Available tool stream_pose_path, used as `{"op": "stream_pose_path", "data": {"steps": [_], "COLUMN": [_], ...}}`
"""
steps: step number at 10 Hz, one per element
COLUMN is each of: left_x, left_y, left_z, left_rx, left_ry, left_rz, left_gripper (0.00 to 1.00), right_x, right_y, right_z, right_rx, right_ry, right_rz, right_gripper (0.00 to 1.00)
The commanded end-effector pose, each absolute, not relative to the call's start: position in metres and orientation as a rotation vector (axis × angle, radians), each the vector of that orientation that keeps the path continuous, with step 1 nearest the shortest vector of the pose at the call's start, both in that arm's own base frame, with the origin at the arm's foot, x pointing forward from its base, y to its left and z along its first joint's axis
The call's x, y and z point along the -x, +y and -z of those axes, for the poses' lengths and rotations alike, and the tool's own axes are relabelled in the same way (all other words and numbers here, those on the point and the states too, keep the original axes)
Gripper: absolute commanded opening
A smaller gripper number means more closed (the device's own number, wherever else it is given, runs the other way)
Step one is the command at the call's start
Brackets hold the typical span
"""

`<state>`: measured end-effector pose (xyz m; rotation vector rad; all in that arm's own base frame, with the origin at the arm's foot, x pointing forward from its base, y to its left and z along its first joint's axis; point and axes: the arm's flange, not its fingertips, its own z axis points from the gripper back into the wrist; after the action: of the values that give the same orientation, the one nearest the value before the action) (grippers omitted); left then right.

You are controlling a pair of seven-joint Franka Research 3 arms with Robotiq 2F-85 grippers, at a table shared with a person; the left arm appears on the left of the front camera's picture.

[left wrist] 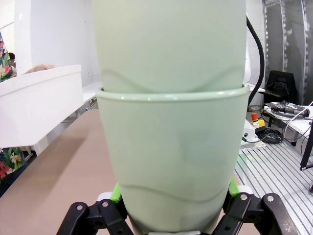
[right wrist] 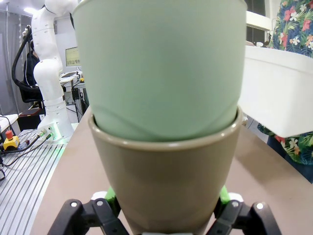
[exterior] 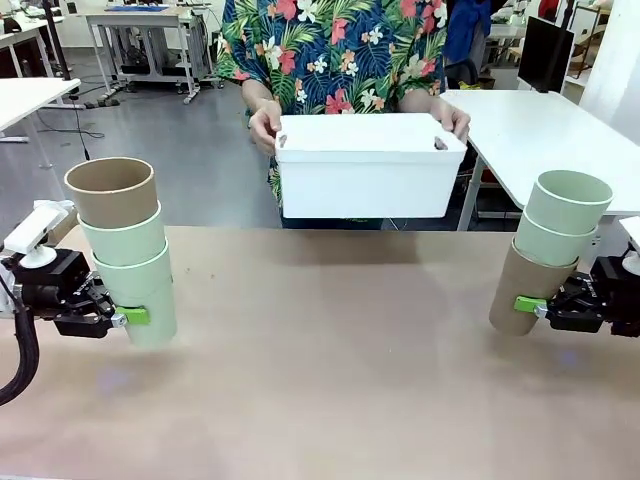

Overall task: Stack the cups and store them in the basket.
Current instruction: Place the stack of Reusable plastic cups into the Pantry Basket.

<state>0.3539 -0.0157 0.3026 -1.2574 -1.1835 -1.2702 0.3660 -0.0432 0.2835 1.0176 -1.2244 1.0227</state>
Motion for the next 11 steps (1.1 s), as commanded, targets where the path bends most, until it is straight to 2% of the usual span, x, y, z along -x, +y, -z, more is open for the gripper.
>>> {"op": "stream_pose_path", "data": {"steps": [1,11], "left_x": [-0.3537,-0.3537], "left_y": [-0.0165,-0.0165], "left_z": [-0.3063,-0.3063], "left_rx": [1.265,1.265], "left_ry": [-1.197,-1.197], "left_rz": [1.272,1.272], "left_gripper": [0.85,0.85], "right_x": [-0.3666,-0.3666], "right_y": [-0.0432,-0.0432], "right_z": [-0.2875,-0.2875], "right_rx": [-1.011,-1.011], "right_ry": [-1.233,-1.233], "right_rz": [-1.033,-1.033], "right_gripper": [0.85,0.85]}}
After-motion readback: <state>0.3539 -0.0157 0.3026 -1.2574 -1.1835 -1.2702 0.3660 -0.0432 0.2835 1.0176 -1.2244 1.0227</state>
